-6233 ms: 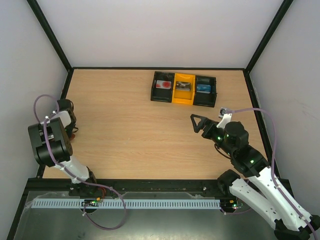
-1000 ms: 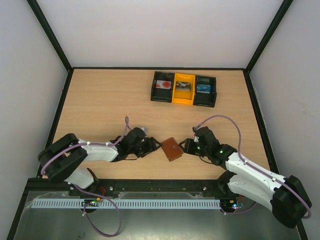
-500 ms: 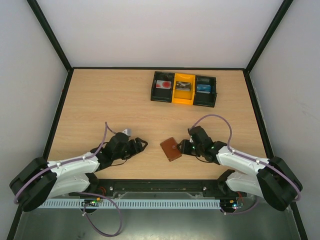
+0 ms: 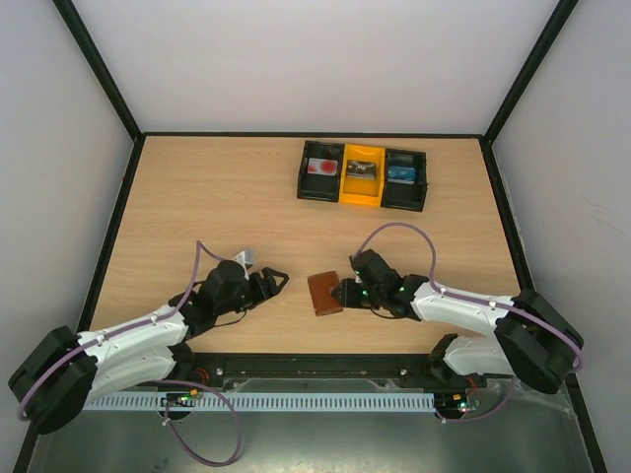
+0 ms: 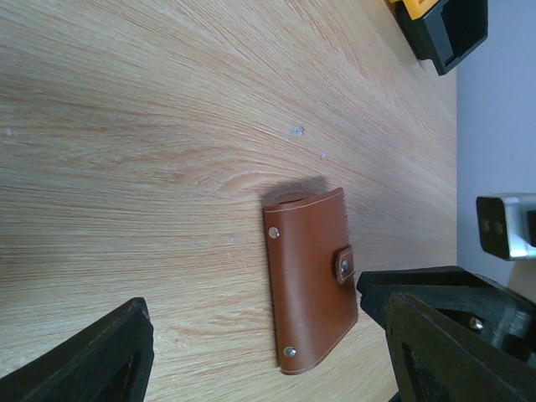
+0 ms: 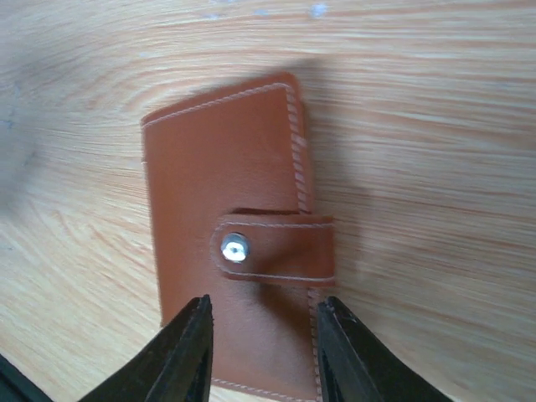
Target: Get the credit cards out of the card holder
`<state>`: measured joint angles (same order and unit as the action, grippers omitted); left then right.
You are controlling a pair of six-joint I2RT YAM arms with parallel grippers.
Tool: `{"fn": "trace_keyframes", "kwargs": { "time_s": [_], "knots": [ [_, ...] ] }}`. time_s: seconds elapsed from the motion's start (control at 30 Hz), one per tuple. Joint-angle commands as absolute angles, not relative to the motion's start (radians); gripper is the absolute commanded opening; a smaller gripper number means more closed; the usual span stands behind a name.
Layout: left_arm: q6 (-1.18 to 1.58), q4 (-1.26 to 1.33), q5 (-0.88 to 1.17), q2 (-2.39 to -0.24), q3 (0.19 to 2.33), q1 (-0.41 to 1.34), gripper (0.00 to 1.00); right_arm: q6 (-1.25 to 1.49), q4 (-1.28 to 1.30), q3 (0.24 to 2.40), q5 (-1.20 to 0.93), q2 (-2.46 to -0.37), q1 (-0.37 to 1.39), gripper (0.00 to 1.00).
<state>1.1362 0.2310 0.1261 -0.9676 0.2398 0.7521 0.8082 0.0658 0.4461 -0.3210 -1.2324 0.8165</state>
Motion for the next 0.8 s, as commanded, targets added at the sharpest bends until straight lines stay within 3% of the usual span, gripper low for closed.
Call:
{"fn": "trace_keyframes", "kwargs": {
  "time_s": [0.0, 0.3, 0.77],
  "knots": [
    [1.111, 0.217, 0.120, -0.943, 0.221, 0.747, 0.77, 0.810, 0.179, 0.556, -0.179, -1.250, 0.890, 0.34],
    [1.100, 0.200, 0.117, -0.893, 0.218, 0.747, 0.77, 0.859, 0.254, 0.641, -0.074, -1.246, 0.941, 0.31],
    [1.109, 0.134, 0.085, -0.805, 0.209, 0.747, 0.77, 0.847, 0.310, 0.730, 0.029, -1.443, 1.006, 0.29]
  ]
}}
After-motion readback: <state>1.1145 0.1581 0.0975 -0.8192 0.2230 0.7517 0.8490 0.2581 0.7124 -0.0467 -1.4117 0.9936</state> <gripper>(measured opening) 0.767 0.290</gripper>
